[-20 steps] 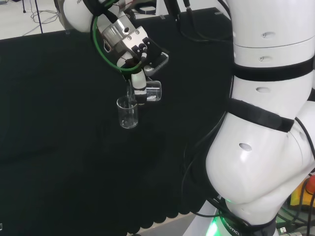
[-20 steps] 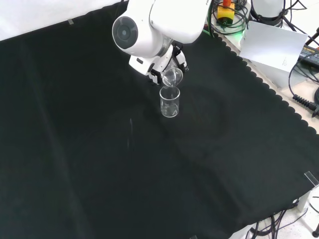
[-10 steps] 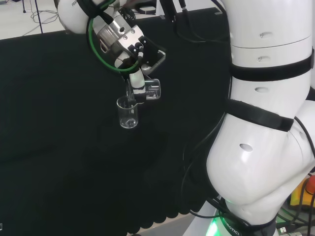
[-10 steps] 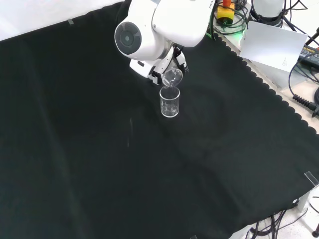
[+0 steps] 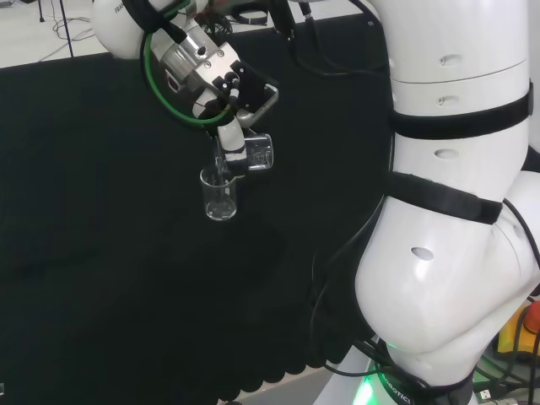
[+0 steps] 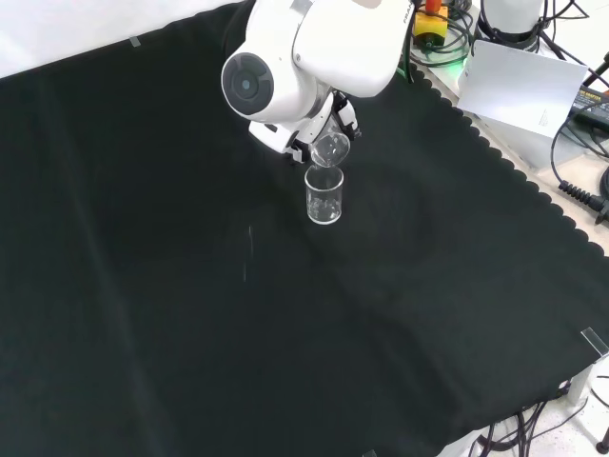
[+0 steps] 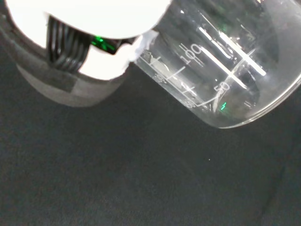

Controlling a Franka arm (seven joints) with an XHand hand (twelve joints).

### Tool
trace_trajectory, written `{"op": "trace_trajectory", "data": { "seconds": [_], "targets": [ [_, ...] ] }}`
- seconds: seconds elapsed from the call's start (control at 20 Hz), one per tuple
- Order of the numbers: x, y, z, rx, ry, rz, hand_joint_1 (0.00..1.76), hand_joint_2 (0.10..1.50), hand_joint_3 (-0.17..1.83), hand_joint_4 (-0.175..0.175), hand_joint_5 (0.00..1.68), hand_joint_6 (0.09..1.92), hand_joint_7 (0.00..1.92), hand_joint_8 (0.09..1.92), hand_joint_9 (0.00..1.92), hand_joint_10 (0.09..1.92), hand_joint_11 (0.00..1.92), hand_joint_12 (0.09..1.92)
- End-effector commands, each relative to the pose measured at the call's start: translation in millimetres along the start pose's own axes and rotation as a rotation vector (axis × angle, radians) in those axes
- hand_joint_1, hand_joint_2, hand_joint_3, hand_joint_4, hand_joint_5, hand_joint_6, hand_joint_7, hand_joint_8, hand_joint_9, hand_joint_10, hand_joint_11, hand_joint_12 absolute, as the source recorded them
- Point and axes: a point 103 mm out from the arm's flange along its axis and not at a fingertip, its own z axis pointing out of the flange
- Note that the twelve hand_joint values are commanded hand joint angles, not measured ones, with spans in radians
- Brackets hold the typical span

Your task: Pour the water from the handheld beaker into the one on the table.

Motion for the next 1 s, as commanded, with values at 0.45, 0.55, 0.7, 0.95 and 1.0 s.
{"op": "trace_trajectory", "data": {
  "seconds": [0.45, 0.55, 0.7, 0.95, 1.0],
  "targets": [
    [8, -1, -5, 0.043, -0.038, 0.028, 1.32, 0.64, 0.64, -0.175, 1.31, 0.57, 1.37, 0.54, 1.76, 0.13, 1.38, 0.63],
    [-1, -4, 0, 0.047, -0.038, 0.038, 1.32, 0.64, 0.64, -0.175, 1.31, 0.57, 1.37, 0.54, 1.76, 0.13, 1.38, 0.63],
    [6, -2, -5, 0.051, -0.054, 0.047, 1.32, 0.64, 0.64, -0.175, 1.31, 0.57, 1.36, 0.54, 1.76, 0.13, 1.38, 0.63],
    [11, -2, -11, 0.059, -0.063, 0.049, 1.32, 0.64, 0.64, -0.175, 1.3, 0.58, 1.36, 0.55, 1.76, 0.13, 1.38, 0.64],
    [11, -2, -11, 0.059, -0.064, 0.049, 1.32, 0.64, 0.64, -0.175, 1.3, 0.58, 1.36, 0.55, 1.76, 0.13, 1.38, 0.64]
  ]
}}
